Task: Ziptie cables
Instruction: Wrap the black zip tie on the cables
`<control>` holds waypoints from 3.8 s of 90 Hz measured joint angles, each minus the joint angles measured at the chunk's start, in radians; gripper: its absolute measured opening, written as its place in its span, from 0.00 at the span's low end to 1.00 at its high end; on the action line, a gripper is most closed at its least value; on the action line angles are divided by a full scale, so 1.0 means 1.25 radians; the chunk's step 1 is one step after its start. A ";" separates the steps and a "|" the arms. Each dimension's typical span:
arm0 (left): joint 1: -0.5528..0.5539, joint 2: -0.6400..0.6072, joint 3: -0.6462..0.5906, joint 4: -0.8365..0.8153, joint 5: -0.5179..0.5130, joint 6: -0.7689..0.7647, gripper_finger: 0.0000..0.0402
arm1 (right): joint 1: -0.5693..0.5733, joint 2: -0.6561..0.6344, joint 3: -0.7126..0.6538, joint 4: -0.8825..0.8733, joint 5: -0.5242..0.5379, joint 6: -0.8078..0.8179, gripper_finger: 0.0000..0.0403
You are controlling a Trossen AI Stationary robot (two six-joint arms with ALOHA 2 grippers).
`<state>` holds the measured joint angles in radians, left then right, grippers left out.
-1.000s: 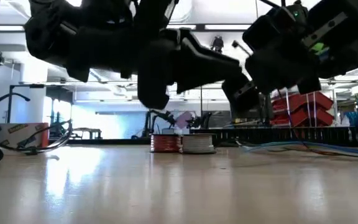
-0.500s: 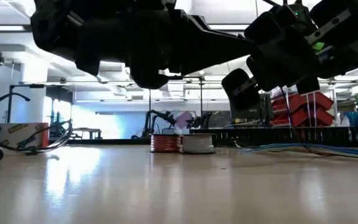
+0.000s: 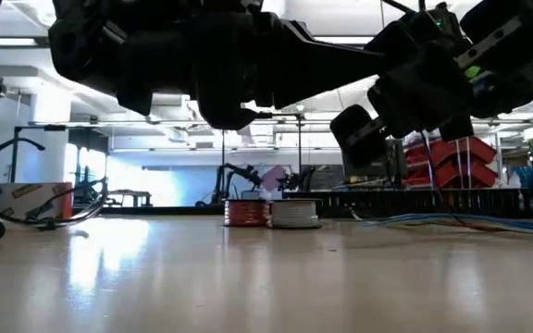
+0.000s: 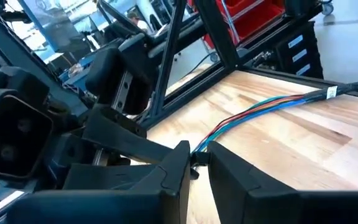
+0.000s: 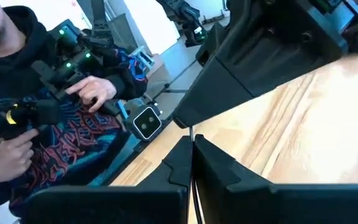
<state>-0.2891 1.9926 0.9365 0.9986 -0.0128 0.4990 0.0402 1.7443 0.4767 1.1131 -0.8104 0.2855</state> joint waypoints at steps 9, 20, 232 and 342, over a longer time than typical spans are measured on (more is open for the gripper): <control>0.002 0.000 0.000 0.004 0.000 0.000 0.08 | 0.000 0.000 0.000 0.000 0.000 0.000 0.00; 0.004 0.000 0.002 0.005 0.000 -0.001 0.05 | 0.000 0.000 0.001 0.000 0.000 0.000 0.00; 0.001 -0.004 0.013 -0.209 -0.256 -0.575 0.02 | 0.244 -0.085 -0.001 -0.308 0.880 -0.113 0.30; 0.002 -0.003 0.013 -0.212 -0.277 -0.576 0.11 | 0.291 -0.032 0.032 -0.301 1.002 -0.070 0.01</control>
<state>-0.2871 1.9888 0.9527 0.7330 -0.3592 -0.2217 0.4042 1.7039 0.5171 0.7364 0.4423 0.1982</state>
